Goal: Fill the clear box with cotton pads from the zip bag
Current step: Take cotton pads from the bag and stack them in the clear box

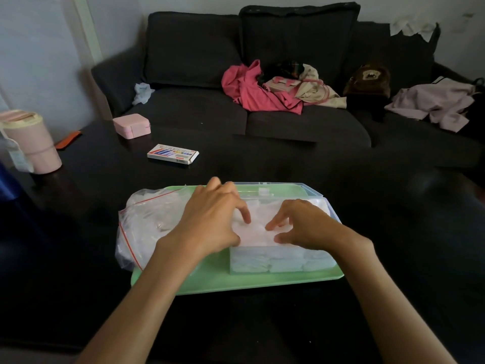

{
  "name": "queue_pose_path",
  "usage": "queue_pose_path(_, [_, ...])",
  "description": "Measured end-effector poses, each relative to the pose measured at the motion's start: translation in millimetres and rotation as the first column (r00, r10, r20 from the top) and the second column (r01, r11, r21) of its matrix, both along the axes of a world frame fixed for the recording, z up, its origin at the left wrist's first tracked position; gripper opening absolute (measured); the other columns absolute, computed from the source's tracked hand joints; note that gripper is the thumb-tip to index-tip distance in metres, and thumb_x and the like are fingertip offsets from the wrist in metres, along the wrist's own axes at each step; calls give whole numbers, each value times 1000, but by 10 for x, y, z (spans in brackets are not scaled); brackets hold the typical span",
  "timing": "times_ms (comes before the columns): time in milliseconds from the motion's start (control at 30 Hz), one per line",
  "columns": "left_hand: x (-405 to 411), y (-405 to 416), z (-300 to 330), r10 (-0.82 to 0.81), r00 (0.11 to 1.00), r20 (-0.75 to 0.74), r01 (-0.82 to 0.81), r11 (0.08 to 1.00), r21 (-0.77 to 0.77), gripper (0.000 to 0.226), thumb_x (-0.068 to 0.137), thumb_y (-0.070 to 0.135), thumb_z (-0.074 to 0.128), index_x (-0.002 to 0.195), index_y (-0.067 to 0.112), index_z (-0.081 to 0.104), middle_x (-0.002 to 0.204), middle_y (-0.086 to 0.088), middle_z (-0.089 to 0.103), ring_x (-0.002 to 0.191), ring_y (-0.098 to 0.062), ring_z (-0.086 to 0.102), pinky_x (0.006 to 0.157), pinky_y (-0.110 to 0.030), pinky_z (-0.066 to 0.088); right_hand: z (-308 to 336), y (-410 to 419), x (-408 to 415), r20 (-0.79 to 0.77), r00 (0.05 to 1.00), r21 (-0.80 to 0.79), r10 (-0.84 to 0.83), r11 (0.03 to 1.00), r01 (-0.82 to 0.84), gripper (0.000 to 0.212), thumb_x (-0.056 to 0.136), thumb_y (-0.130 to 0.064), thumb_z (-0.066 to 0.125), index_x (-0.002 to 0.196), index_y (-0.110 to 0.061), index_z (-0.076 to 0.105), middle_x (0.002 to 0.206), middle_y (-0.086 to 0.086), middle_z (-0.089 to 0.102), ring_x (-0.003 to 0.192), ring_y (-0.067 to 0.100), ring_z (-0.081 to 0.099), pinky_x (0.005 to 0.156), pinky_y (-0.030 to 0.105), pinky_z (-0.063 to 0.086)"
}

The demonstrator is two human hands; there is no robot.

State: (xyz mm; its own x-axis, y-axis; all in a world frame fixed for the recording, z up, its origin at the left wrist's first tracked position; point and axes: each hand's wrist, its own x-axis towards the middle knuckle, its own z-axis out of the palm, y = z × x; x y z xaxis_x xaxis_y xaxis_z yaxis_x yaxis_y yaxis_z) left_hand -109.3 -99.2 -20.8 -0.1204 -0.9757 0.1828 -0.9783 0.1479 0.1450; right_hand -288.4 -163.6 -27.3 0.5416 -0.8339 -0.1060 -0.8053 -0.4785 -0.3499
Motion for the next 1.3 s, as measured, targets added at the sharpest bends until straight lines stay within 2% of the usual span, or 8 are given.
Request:
queue_pose_path(333, [45,-59,-94,6,995,-103,4,995,101,29,73,52,69,102,46,67,112,12,56,102,-18,45,85,-29,38,15,1,-56,9,1000,173,12,985,-14,45,84,-11,67,123,-30,57,119,-3,46,102,6,44,90,19,39])
queue_pose_path(467, [106,46,-131,-29,956,-293,24,999,-22,21,77,41,71,98,41,70,107,20,61,105,-9,45,85,-28,36,74,-10,-31,-41,999,168,12,986,-5,41,86,-13,64,121,-32,55,122,-5,48,105,7,45,93,21,40])
queue_pose_path(600, [516,312,-96,157,803,-575,-377,881,-286,18,77,25,72,91,35,68,96,17,63,94,-14,54,84,-33,44,138,110,104,127,991,-180,-51,981,74,28,88,-18,61,108,-37,61,116,-12,56,109,7,48,87,24,41])
queue_pose_path(700, [899,555,-119,424,562,-711,-736,648,-195,49,64,42,80,103,30,52,106,8,57,100,-19,55,78,-34,46,111,298,363,322,947,-310,11,946,94,24,85,-17,64,97,-38,64,98,-18,56,94,2,48,71,13,33])
queue_pose_path(767, [1070,663,-194,606,470,-641,-764,643,48,77,58,56,79,118,20,46,122,0,51,112,-24,51,86,-38,45,59,408,562,368,929,-334,39,938,93,22,84,-17,65,96,-35,67,91,-17,56,91,3,47,69,16,33])
queue_pose_path(867, [1139,747,-293,709,506,-491,-691,674,262,84,62,63,73,123,16,41,126,-3,53,114,-27,55,88,-39,46,-9,543,911,410,911,-346,50,932,105,18,84,-20,65,98,-31,69,86,-10,59,93,8,47,77,24,36])
queue_pose_path(1033, [1109,722,-312,698,625,-351,-687,705,178,47,79,48,66,116,27,44,112,3,64,102,-26,61,72,-31,40,-154,644,1248,332,943,-337,-26,930,144,16,88,-34,60,99,-31,71,83,-8,57,96,15,46,82,27,32])
queue_pose_path(1300, [1155,694,-261,695,661,-283,-658,718,225,47,82,49,62,121,27,47,114,5,62,103,-20,60,71,-30,37,-296,556,1731,-16,988,-430,-153,893,131,50,83,-65,49,101,-24,69,108,-2,58,105,21,44,91,35,28])
